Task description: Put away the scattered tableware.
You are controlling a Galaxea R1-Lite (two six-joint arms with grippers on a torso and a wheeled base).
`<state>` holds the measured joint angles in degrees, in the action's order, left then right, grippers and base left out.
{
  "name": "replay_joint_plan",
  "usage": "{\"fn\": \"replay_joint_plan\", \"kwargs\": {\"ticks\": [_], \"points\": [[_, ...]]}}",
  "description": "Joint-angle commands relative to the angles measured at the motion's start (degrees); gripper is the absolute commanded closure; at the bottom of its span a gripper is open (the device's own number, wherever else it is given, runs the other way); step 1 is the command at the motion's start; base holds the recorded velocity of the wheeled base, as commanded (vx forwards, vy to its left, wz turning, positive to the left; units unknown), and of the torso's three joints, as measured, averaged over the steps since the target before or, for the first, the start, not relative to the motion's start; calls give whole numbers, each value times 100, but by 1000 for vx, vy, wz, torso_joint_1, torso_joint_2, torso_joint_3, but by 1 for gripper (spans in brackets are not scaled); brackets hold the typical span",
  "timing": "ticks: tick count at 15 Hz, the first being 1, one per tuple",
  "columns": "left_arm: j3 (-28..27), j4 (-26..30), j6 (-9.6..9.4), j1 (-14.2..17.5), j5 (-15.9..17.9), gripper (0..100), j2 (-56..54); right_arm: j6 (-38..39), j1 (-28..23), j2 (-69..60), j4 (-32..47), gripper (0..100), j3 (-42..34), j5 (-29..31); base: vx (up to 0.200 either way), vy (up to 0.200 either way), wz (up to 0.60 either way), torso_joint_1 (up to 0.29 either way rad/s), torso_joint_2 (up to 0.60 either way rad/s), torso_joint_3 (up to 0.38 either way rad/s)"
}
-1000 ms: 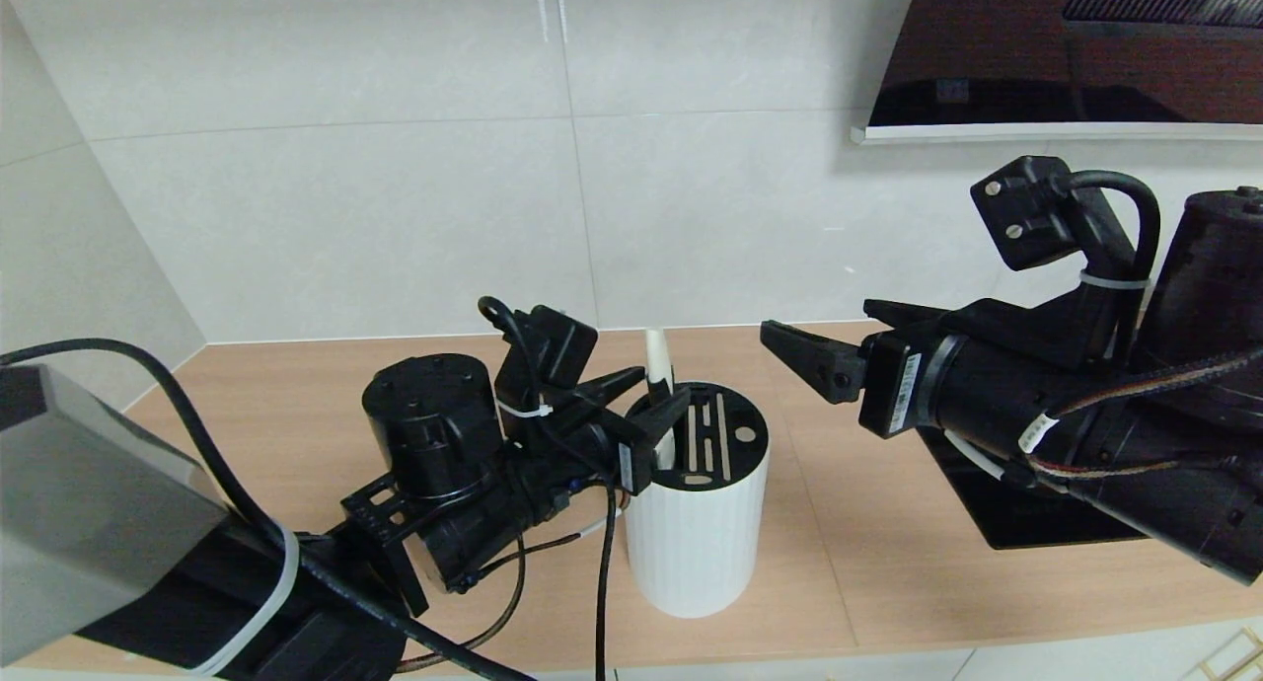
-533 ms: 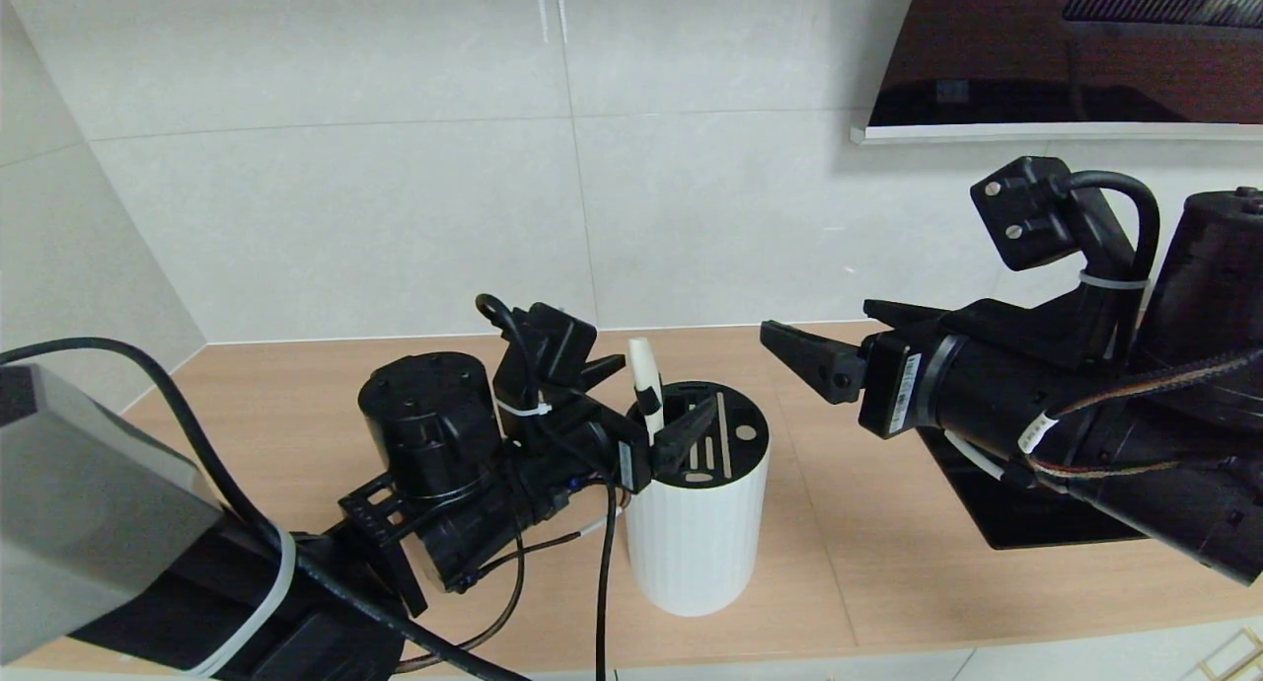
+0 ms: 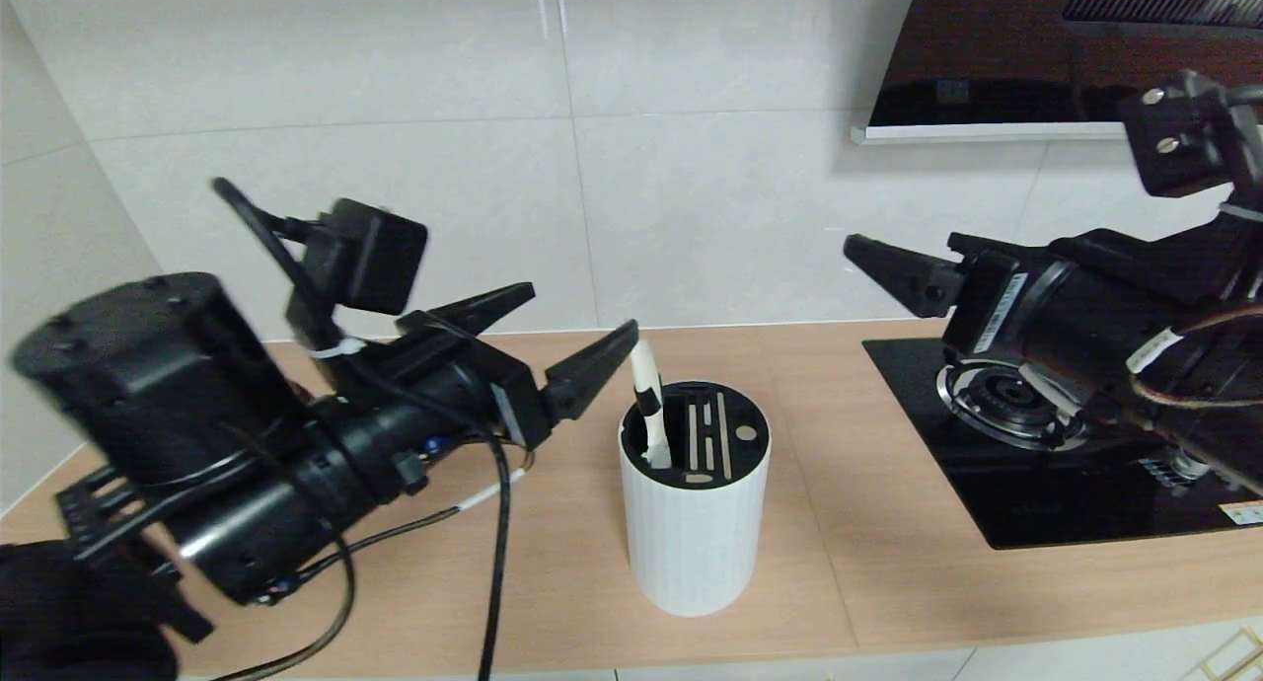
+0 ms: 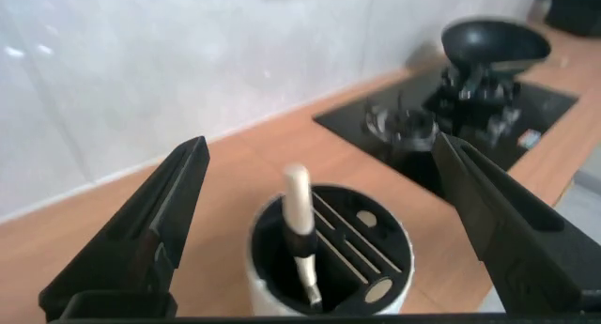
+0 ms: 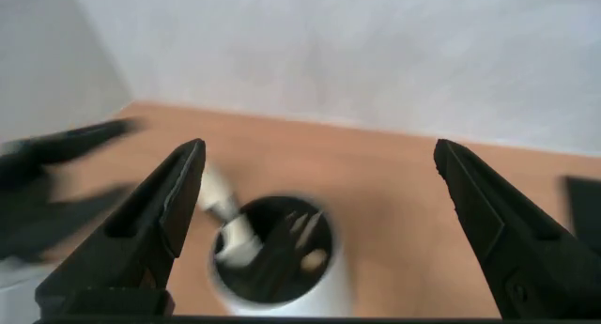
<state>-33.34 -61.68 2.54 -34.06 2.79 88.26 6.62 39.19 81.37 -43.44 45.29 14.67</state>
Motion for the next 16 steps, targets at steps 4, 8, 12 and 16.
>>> {"fn": "replay_joint_plan", "kwargs": {"ticks": [4, 8, 12, 16], "points": [[733, 1888, 309, 690, -7, 0, -2981, -407, -1432, -2495, 11, 0, -1839, -34, 0, 0, 0, 0, 0, 0], [1251, 3532, 388, 1200, 2, 0, -5047, -425, -1696, -4745, 1171, 0, -2393, -148, 0, 0, 0, 0, 0, 0], [1357, 5571, 414, 1762, 55, 0, -7077, -513, -2065, -6942, 3342, 0, -2578, -175, 0, 0, 0, 0, 0, 0], [1418, 6230, 388, 2466, 257, 0, -8035, -548, -2856, -7566, 3737, 0, -2868, -131, 0, 0, 0, 0, 0, 0]]}}
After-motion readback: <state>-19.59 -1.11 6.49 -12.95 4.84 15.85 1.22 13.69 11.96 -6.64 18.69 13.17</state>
